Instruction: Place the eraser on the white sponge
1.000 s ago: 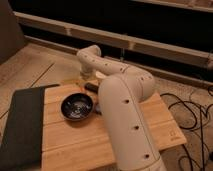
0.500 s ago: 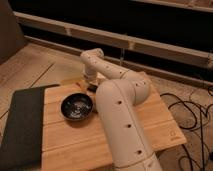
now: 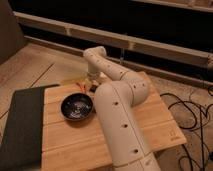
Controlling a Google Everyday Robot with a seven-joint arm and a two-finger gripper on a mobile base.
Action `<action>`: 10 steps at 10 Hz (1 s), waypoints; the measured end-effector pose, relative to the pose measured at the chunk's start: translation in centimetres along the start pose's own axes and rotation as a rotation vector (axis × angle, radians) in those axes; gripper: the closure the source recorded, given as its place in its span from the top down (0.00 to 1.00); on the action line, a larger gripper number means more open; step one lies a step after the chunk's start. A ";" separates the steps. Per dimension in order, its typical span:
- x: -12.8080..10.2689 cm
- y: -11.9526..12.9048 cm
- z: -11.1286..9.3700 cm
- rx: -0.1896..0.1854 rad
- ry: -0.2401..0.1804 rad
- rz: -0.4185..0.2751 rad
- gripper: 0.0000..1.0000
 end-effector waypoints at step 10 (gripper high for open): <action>0.1 -0.1 2.6 -0.057 0.023 0.031 0.65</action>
